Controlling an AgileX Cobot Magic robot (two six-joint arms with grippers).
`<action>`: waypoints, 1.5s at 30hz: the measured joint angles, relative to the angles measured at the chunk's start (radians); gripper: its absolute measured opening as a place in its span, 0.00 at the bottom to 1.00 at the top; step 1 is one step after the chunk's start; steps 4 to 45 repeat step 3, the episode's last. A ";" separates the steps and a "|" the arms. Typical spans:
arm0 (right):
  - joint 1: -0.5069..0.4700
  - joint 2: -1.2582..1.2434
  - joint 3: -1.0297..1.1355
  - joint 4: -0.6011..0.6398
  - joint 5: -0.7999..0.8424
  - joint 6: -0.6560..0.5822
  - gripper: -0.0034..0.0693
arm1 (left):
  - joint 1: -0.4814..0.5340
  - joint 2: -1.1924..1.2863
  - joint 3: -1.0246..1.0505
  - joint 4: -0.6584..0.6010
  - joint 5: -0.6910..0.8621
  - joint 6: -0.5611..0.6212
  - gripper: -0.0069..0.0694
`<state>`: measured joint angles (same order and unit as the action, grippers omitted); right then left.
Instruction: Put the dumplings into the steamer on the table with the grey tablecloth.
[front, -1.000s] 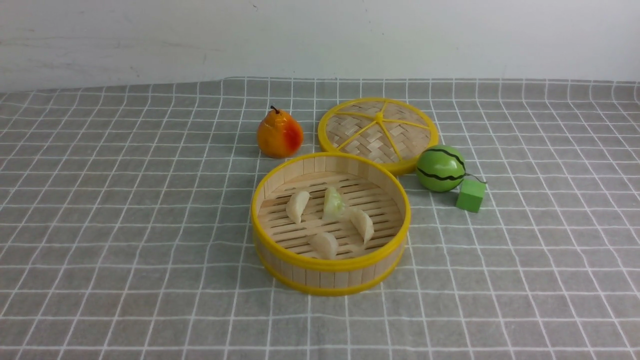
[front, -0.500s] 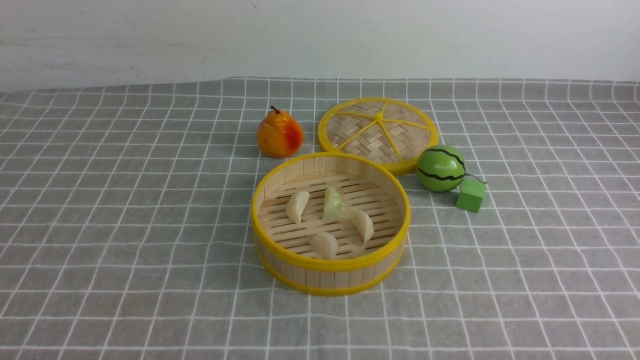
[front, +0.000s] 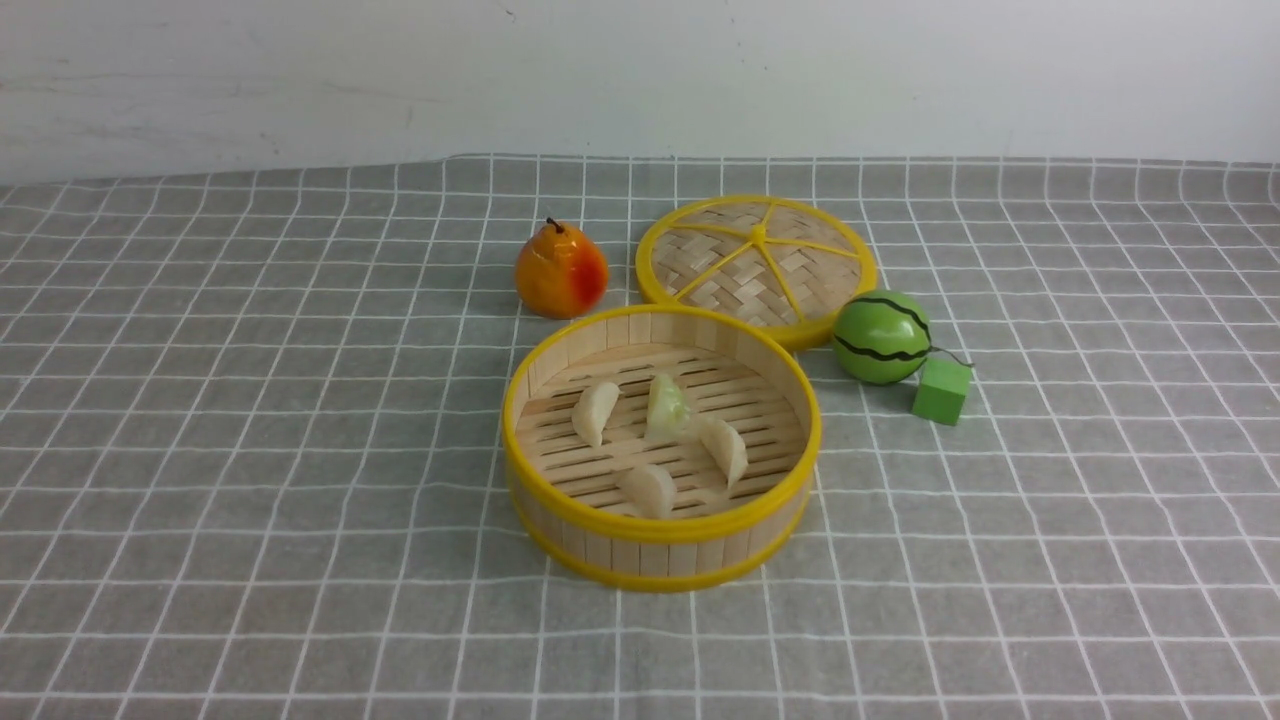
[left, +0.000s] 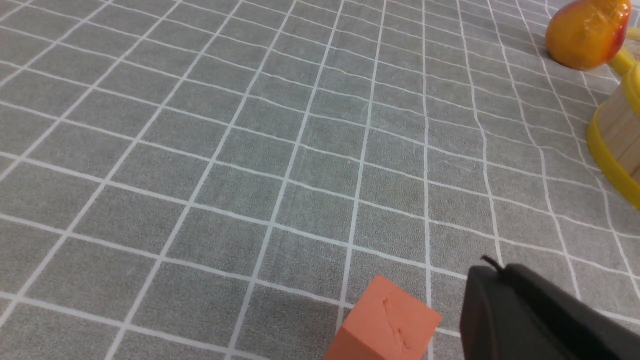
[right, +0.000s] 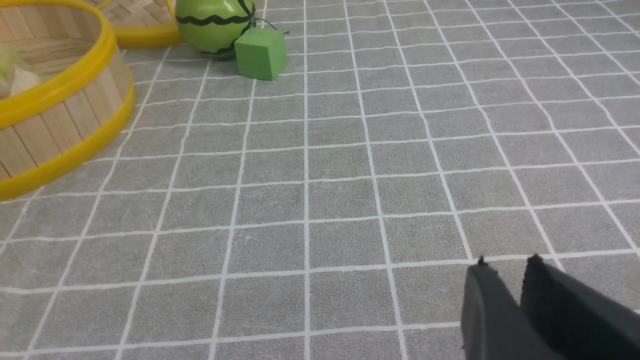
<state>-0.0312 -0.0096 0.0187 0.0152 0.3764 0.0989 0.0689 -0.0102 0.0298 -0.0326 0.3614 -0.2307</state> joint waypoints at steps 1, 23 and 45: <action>0.000 0.000 0.000 0.000 0.000 0.000 0.20 | 0.000 0.000 0.000 0.000 0.000 0.000 0.10; 0.000 0.000 0.000 0.000 0.000 0.000 0.20 | 0.000 0.000 0.000 0.000 0.000 0.000 0.10; 0.000 0.000 0.000 0.000 0.000 0.000 0.20 | 0.000 0.000 0.000 0.000 0.000 0.000 0.10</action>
